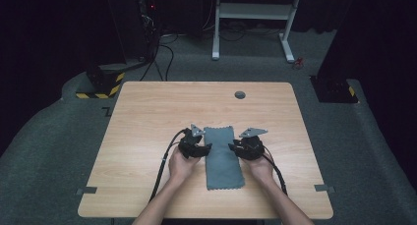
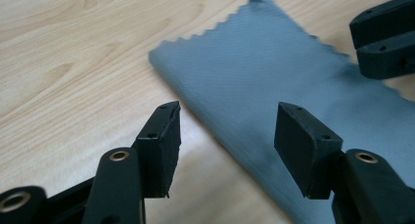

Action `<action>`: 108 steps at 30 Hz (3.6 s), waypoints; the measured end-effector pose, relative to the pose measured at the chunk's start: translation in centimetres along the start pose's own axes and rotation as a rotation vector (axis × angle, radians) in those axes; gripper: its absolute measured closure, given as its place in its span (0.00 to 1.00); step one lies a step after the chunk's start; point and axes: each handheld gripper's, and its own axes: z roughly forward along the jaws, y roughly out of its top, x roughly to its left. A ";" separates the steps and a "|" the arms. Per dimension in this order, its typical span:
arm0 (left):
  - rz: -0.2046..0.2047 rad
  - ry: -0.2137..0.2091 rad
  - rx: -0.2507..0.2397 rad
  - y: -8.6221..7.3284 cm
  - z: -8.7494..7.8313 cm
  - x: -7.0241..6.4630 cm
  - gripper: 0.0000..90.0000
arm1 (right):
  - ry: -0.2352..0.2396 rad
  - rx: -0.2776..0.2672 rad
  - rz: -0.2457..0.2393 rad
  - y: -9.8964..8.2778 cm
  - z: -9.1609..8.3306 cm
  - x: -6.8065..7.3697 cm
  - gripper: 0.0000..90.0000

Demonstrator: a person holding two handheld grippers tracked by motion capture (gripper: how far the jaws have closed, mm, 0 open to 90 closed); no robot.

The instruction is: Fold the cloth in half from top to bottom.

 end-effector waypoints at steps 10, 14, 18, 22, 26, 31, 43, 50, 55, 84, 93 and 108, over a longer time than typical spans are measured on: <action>-0.014 0.055 0.039 1.1 2.7 0.8 0.49 | -0.035 0.005 0.014 1.2 2.8 -1.1 0.79; -0.026 0.081 0.047 1.5 2.9 1.5 0.49 | -0.074 0.031 0.029 1.3 3.1 -1.7 0.80; -0.077 0.092 0.041 1.5 3.0 2.7 0.50 | -0.110 0.031 0.048 1.8 2.9 -2.6 0.79; -0.079 0.098 0.054 1.8 3.2 3.2 0.51 | -0.113 0.004 0.086 1.9 2.8 -3.3 0.79; -0.068 0.084 0.076 2.5 3.6 3.1 0.52 | -0.112 0.014 0.123 1.6 3.4 -3.8 0.78; -0.071 0.082 0.092 2.9 3.8 3.2 0.53 | -0.129 0.023 0.110 2.9 3.8 -3.4 0.75; -0.067 0.065 0.079 3.2 4.1 3.1 0.70 | -0.171 0.086 0.144 4.5 5.6 -4.2 0.73; -0.059 0.044 0.072 3.2 4.2 2.7 0.87 | -0.146 0.096 0.086 4.6 5.8 -3.6 0.90; -0.102 -0.012 0.068 3.1 4.2 3.3 0.97 | -0.127 0.099 0.083 4.7 5.9 -3.5 0.98; -0.064 -0.067 -0.015 6.9 2.2 4.1 0.98 | -0.129 -0.017 0.093 6.7 1.9 -4.4 0.99; -0.034 -0.094 -0.002 6.0 2.3 3.4 0.98 | -0.105 0.000 0.095 5.4 1.9 -4.3 0.99; -0.033 -0.149 -0.005 4.0 1.6 2.6 0.98 | -0.049 0.002 0.065 3.4 1.0 -3.4 0.99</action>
